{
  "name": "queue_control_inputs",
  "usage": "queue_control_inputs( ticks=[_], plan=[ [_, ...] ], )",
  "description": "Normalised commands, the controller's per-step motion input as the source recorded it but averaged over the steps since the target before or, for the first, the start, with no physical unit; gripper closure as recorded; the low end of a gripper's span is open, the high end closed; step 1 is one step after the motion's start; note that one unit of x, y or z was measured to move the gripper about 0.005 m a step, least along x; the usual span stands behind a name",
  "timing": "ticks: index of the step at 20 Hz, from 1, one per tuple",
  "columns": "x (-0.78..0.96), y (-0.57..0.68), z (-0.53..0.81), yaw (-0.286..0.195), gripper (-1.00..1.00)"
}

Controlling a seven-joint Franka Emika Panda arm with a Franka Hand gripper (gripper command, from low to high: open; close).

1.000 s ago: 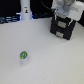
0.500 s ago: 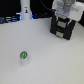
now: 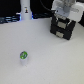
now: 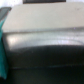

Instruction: Open the kcup holder, insert the kcup into the holder, and close the kcup holder

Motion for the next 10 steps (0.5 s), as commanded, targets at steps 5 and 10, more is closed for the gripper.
queue_control_inputs(
  ticks=[5, 10],
  plan=[
    [0.96, -0.26, 0.16, -0.051, 1.0],
    [0.96, -0.29, 0.07, -0.062, 1.0]
  ],
)
